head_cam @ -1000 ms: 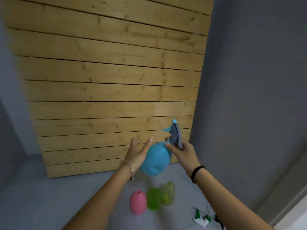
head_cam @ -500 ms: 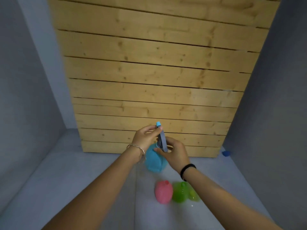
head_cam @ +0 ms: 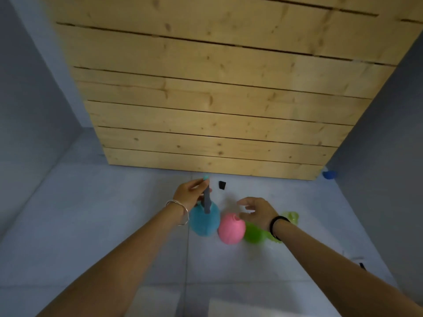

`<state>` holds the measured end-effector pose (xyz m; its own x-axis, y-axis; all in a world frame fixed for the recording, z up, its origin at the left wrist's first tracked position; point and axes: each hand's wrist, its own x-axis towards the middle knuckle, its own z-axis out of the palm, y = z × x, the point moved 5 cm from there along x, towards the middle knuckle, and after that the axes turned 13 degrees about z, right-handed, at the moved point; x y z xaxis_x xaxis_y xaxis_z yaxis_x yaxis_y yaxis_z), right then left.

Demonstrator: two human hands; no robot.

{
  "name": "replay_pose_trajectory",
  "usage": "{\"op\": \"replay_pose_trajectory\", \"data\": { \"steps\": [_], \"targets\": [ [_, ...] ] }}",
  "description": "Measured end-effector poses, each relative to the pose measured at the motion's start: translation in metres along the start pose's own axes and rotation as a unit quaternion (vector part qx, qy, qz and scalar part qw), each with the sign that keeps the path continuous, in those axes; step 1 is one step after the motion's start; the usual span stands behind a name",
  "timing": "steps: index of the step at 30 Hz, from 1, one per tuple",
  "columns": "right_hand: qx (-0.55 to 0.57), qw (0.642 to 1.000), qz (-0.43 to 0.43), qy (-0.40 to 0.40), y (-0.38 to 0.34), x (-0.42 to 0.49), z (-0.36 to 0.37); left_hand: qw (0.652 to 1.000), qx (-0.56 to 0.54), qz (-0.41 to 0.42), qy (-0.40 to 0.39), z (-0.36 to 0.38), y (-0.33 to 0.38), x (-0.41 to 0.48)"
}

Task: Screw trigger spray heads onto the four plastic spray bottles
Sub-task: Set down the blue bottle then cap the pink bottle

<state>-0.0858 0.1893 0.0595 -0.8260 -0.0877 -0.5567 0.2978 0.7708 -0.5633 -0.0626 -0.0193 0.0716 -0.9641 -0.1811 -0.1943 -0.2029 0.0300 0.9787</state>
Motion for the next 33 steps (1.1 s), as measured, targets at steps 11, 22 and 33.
{"op": "replay_pose_trajectory", "data": {
  "steps": [11,22,33],
  "targets": [
    [-0.063,0.997,0.038,0.018,0.041,0.048,0.036,0.999,0.032,-0.025,-0.013,0.022,-0.056,0.024],
    [-0.029,0.998,0.023,0.049,0.052,0.055,0.036,0.998,0.046,-0.035,-0.015,0.029,-0.075,0.022],
    [-0.033,0.997,0.011,0.069,0.049,0.052,0.036,0.995,0.082,-0.045,-0.034,0.020,-0.083,0.020]
  ]
}}
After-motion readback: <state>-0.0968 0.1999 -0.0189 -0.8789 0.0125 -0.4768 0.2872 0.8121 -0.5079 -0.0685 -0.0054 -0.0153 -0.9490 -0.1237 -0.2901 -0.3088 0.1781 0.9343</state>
